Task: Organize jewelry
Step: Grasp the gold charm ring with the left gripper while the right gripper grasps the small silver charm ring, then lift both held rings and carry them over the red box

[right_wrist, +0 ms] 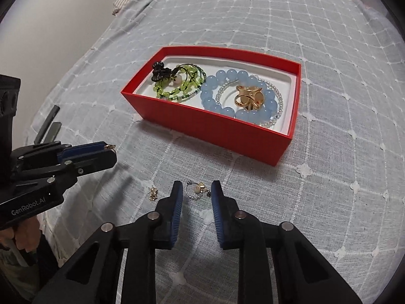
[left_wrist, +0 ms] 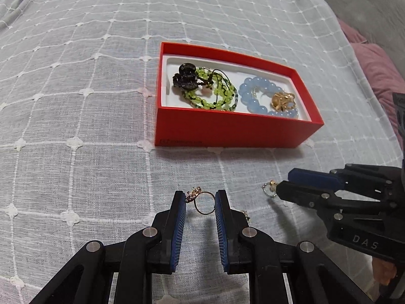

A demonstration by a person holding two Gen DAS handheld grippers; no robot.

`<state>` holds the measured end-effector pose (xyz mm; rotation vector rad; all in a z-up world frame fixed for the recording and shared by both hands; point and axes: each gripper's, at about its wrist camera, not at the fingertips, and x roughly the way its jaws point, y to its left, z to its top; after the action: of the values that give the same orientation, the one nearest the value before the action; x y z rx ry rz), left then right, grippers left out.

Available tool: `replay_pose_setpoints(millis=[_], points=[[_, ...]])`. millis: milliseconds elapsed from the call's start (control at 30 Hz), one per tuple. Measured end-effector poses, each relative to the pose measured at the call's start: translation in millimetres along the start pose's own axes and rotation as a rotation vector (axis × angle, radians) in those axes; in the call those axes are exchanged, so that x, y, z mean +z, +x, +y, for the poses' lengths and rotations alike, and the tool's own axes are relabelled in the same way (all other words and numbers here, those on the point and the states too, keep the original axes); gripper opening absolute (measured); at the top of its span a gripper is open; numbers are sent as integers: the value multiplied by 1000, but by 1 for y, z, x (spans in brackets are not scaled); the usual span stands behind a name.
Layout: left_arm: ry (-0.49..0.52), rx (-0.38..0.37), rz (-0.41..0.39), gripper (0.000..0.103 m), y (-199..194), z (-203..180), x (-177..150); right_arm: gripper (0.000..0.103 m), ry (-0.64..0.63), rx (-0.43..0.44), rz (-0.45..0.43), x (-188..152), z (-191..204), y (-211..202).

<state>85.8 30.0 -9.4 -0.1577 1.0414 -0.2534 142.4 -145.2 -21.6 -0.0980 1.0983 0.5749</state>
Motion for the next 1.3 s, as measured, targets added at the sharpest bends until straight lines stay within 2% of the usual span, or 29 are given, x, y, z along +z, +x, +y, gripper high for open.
replay_pose_setpoints(millis=[567,1300], points=[[4,2,7,18,5,-1,1,1,-48,-68,18,6,13,18],[2,-16,-26,18,-3,-1,2,0,11,4,-27,7,4,-10]])
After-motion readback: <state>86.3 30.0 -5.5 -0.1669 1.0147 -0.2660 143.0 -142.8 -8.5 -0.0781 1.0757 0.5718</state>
